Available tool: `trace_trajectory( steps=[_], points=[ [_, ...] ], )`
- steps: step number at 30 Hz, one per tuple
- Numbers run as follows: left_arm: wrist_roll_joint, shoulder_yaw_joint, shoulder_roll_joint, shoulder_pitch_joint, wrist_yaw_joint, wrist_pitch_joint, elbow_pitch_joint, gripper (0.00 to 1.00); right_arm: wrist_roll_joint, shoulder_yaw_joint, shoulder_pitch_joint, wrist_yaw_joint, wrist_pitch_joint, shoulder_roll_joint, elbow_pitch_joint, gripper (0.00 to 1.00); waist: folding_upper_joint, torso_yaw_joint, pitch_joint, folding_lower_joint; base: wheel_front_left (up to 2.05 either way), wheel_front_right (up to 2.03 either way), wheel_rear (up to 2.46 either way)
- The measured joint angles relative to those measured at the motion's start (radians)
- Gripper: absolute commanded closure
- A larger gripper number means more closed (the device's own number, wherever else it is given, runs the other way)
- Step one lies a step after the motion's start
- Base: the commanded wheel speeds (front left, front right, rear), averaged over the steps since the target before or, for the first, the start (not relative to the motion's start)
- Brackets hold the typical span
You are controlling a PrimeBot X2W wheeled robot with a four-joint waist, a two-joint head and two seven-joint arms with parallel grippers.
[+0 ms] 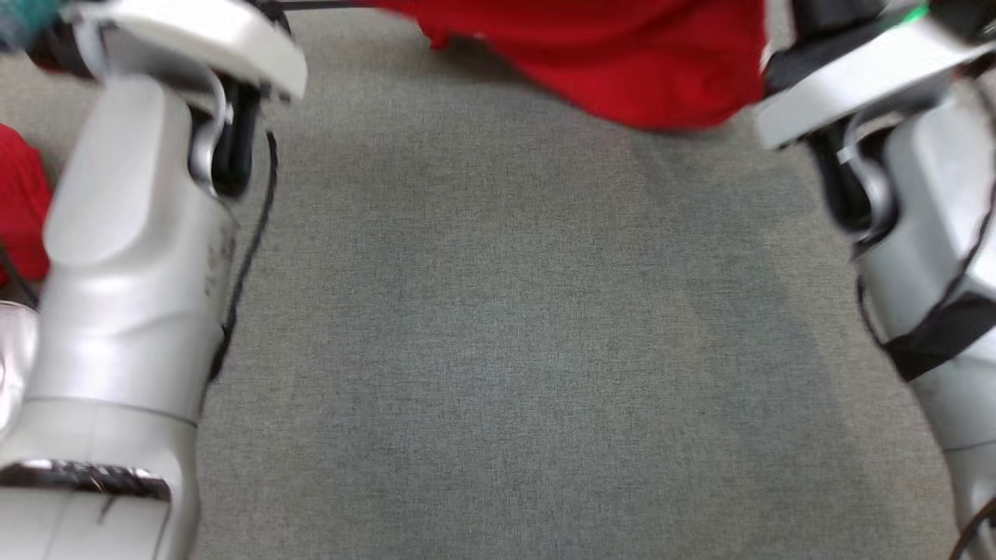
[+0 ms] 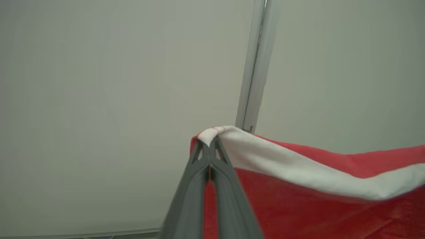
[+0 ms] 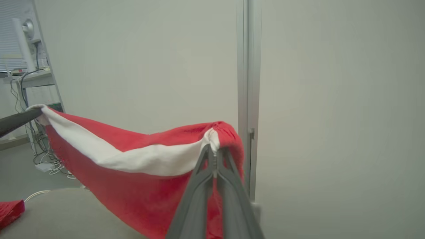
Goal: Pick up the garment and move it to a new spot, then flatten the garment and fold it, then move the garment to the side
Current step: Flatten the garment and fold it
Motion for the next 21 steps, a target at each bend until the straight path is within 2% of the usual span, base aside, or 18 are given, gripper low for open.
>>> trace_trajectory(
  steps=[1, 2, 5, 10, 13, 16, 21],
  points=[
    [-0.005, 0.007, -0.008, 0.015, -0.007, 0.0, 0.03, 1.0, 0.005, 0.026, 0.001, 0.0, -0.009, 0.007, 0.05, 1.0, 0.0, 0.001, 0.005, 0.0, 0.0, 0.0, 0.0],
    [-0.018, 0.02, -0.022, 0.057, -0.01, -0.001, 0.096, 1.0, 0.018, 0.063, 0.007, 0.0, -0.038, 0.027, 0.15, 1.0, 0.0, 0.001, 0.014, 0.0, 0.0, 0.0, 0.0],
    [-0.03, 0.032, -0.035, 0.118, -0.016, -0.002, 0.167, 1.0, 0.042, 0.091, 0.031, 0.0, -0.071, 0.059, 0.282, 1.0, 0.0, -0.001, 0.027, 0.0, 0.0, 0.0, 0.0],
    [-0.032, 0.058, -0.054, 0.201, -0.02, -0.001, 0.197, 1.0, 0.081, 0.132, 0.081, 0.0, -0.103, 0.098, 0.384, 1.0, 0.0, -0.009, 0.035, 0.0, 0.0, 0.0, 0.0],
    [-0.023, 0.088, -0.056, 0.264, -0.021, -0.002, 0.16, 1.0, 0.098, 0.143, 0.139, 0.0, -0.107, 0.104, 0.372, 1.0, 0.0, -0.014, 0.027, 0.0, 0.0, 0.0, 0.0],
    [-0.008, 0.124, -0.057, 0.355, -0.021, -0.002, 0.084, 1.0, 0.095, 0.116, 0.233, 0.0, -0.109, 0.091, 0.275, 1.0, 0.0, -0.015, 0.007, 0.0, 0.0, 0.0, 0.0],
    [0.029, 0.154, -0.06, 0.556, -0.022, -0.002, -0.053, 1.0, 0.051, 0.07, 0.474, 0.0, -0.109, 0.076, 0.092, 1.0, 0.0, -0.015, -0.046, 0.0, 0.0, 0.0, 0.0]
  ],
)
